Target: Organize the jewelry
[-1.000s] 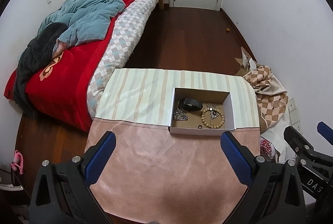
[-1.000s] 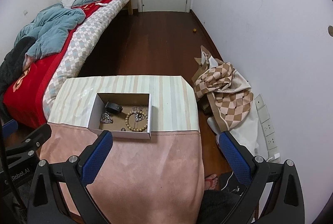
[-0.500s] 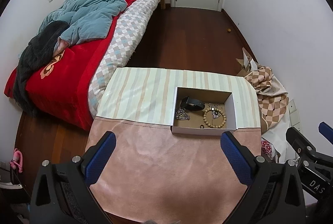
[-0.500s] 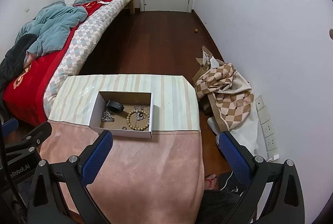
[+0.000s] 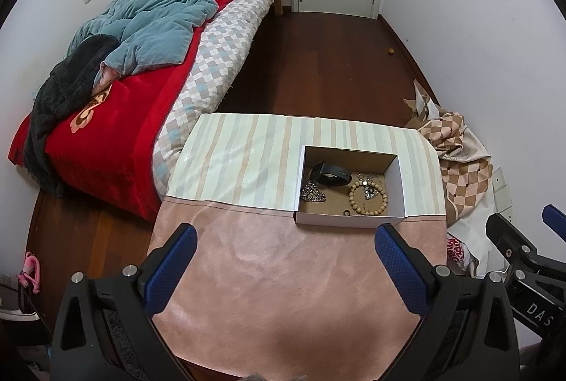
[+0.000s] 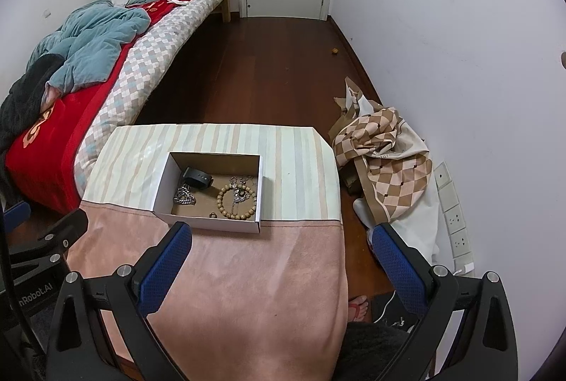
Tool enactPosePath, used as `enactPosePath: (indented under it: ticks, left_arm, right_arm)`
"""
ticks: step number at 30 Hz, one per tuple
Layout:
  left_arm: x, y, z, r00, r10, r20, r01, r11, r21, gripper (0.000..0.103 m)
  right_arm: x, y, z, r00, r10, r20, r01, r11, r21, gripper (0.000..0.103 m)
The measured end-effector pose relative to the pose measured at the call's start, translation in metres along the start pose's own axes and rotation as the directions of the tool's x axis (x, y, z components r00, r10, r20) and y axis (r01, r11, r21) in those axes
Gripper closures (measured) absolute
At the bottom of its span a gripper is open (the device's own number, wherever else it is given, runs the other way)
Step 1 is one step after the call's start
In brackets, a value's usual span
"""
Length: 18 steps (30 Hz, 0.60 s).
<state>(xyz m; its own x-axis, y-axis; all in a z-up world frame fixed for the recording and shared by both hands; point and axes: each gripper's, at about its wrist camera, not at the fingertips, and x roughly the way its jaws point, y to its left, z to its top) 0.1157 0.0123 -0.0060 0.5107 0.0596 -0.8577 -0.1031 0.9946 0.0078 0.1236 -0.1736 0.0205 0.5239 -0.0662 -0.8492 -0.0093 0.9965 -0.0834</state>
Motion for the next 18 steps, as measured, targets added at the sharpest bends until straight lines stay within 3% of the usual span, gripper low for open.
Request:
enactPosePath:
  ticks: [18]
  left_arm:
    - [-0.0037, 0.0017, -0.0008, 1.0, 0.006, 0.013, -0.006, 1.0, 0.005, 0.0]
  right_arm:
    - [0.0, 0.0011, -0.001, 1.0, 0.001, 0.0, -0.001, 1.0, -0.002, 0.0]
